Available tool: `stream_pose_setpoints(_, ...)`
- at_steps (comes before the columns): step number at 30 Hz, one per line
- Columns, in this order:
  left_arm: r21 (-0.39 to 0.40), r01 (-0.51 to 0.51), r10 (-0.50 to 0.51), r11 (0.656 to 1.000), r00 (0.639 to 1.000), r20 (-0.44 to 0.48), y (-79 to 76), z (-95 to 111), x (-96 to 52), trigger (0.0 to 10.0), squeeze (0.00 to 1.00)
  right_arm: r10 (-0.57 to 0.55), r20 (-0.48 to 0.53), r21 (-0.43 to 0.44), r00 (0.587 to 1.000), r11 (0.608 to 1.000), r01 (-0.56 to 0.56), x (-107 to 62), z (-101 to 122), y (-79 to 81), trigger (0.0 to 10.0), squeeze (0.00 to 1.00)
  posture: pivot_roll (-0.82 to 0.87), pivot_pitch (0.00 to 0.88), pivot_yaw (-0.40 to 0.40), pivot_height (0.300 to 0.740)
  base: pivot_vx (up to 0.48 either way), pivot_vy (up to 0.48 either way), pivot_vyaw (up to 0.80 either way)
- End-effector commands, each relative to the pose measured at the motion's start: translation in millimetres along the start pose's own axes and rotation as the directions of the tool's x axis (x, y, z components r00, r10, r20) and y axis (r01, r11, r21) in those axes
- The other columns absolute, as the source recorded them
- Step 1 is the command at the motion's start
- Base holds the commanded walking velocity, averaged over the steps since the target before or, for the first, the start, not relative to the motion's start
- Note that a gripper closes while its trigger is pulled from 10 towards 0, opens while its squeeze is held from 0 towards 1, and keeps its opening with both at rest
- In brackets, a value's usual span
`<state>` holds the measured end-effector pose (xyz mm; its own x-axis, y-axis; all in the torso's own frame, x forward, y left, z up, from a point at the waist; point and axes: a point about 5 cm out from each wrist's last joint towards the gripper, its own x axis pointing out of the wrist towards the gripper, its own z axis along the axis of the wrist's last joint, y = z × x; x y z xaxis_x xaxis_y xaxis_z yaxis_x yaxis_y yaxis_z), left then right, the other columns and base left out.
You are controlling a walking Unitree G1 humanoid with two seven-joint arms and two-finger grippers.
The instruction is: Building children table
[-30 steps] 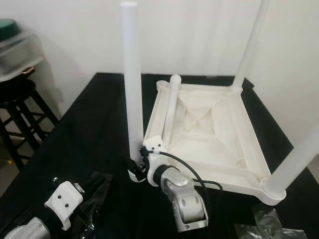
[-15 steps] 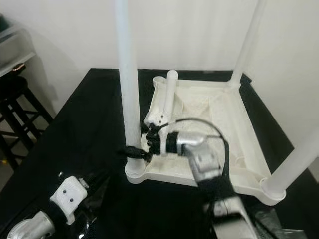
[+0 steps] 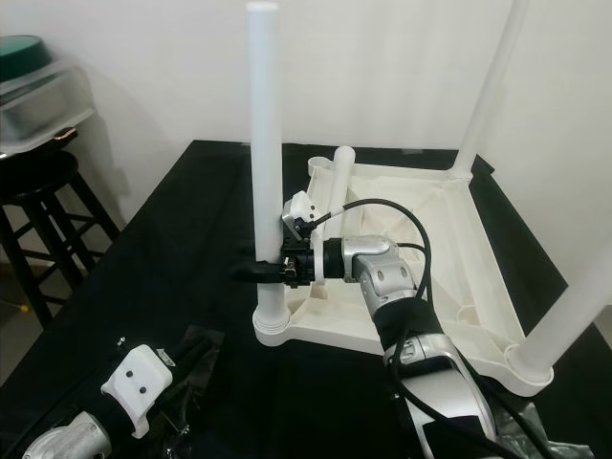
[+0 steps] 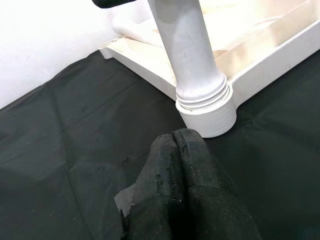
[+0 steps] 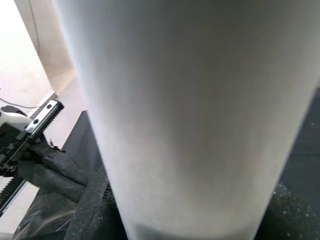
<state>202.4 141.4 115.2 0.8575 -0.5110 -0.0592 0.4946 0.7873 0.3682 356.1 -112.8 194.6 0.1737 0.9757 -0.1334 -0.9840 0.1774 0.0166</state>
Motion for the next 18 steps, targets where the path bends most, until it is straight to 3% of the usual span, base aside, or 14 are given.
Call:
stream_pose_setpoints(1,-0.003,0.005,-0.005,1.0,1.0,-0.014,-2.2,-3,-0.4,10.0,0.0,0.006,0.006,-0.003,1.0,1.0,-0.006,0.8,3,-0.8,0.0,0.0,0.01,0.0,-0.006,0.74,0.0,0.0,0.0)
stream_pose_setpoints(4,-0.006,0.007,-0.007,1.0,1.0,-0.013,-2.2,-3,-0.8,10.0,0.0,-0.032,0.024,-0.011,0.999,0.999,0.032,0.1,-1,0.5,0.0,0.0,0.0,0.0,-0.004,0.74,0.0,0.0,0.0)
stream_pose_setpoints(6,-0.01,0.004,-0.005,1.0,1.0,-0.012,-1.2,-3,-2.4,10.0,0.0,-0.164,0.0,-0.013,0.986,0.986,0.164,0.0,-21,11.9,0.0,0.0,0.0,0.009,-0.005,0.74,0.0,0.0,0.0)
stream_pose_setpoints(8,-0.011,0.004,-0.004,1.0,1.0,-0.012,-0.9,-3,-2.8,10.0,0.0,-0.188,-0.01,-0.01,0.982,0.982,0.188,0.4,-26,14.5,0.0,0.0,0.0,0.009,-0.005,0.74,0.0,0.0,0.0)
stream_pose_setpoints(9,-0.012,0.004,-0.004,1.0,1.0,-0.013,-0.7,-3,-3.3,10.0,0.0,-0.315,-0.027,0.032,0.949,0.948,0.316,8.2,-38,19.7,0.0,0.0,-0.01,0.011,-0.007,0.74,0.0,0.0,0.0)
stream_pose_setpoints(10,-0.012,0.004,-0.004,1.0,1.0,-0.014,-0.3,-3,-4.1,10.0,0.0,-0.491,-0.047,0.085,0.87,0.866,0.493,16.9,-50,23.7,0.0,0.0,-0.01,0.014,-0.01,0.74,0.0,0.0,0.0)
stream_pose_setpoints(11,-0.012,0.004,-0.004,1.0,1.0,-0.014,-0.3,-3,-4.1,10.0,0.0,-0.491,-0.047,0.085,0.87,0.866,0.493,16.9,-50,23.7,0.0,0.0,-0.01,0.014,-0.01,0.74,0.0,0.0,0.0)
stream_pose_setpoints(12,-0.013,0.004,-0.004,1.0,1.0,-0.014,0.1,-3,-4.6,10.0,0.0,-0.635,-0.082,0.128,0.768,0.758,0.64,21.4,-60,28.0,0.0,0.0,0.0,0.017,-0.008,0.74,0.0,0.0,0.0)
stream_pose_setpoints(13,-0.013,0.005,-0.005,1.0,1.0,-0.015,0.9,-2,-4.8,10.0,0.0,-0.657,-0.104,0.152,0.746,0.731,0.665,33.3,-68,48.2,0.0,0.0,0.0,0.034,0.005,0.74,0.0,0.0,0.0)
stream_pose_setpoints(14,-0.014,0.005,-0.005,1.0,1.0,-0.016,1.6,-3,-4.8,10.0,0.0,-0.653,-0.095,0.132,0.752,0.74,0.66,42.0,-68,61.2,0.0,0.0,-0.02,0.025,0.017,0.74,0.0,0.0,0.0)
stream_pose_setpoints(16,-0.014,0.005,-0.005,1.0,1.0,-0.016,1.6,-3,-4.8,10.0,0.0,-0.653,-0.095,0.132,0.752,0.74,0.66,42.0,-68,61.2,0.0,0.0,-0.02,0.025,0.017,0.74,0.0,0.0,0.0)
stream_pose_setpoints(17,-0.017,0.005,-0.005,1.0,1.0,-0.018,2.4,-3,-4.1,10.0,0.0,-0.614,-0.079,0.102,0.785,0.779,0.619,50.1,-66,70.5,0.0,0.0,-0.03,0.014,0.024,0.74,0.0,0.0,0.0)
stream_pose_setpoints(18,-0.017,0.005,-0.005,1.0,1.0,-0.018,2.4,-3,-4.1,10.0,0.0,-0.614,-0.079,0.102,0.785,0.779,0.619,50.1,-66,70.5,0.0,0.0,-0.03,0.014,0.024,0.74,0.0,0.0,0.0)
